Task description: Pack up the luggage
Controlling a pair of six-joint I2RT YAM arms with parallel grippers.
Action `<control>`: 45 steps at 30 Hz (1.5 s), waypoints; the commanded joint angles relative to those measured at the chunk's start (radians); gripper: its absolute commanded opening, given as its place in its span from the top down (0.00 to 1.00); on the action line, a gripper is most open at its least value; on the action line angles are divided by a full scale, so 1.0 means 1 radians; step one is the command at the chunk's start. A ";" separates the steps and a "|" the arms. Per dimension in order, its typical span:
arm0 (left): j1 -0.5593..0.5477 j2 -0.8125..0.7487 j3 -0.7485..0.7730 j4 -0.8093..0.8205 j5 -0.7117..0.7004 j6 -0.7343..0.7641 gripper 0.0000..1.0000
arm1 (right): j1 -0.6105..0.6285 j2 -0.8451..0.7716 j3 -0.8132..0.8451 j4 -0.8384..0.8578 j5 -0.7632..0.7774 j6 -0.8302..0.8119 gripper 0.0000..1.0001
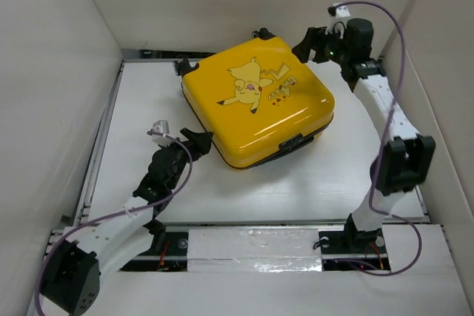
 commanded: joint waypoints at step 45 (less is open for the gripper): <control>0.420 1.178 1.095 0.406 0.409 -0.290 0.65 | 0.600 -1.493 -1.485 0.164 0.269 0.258 0.42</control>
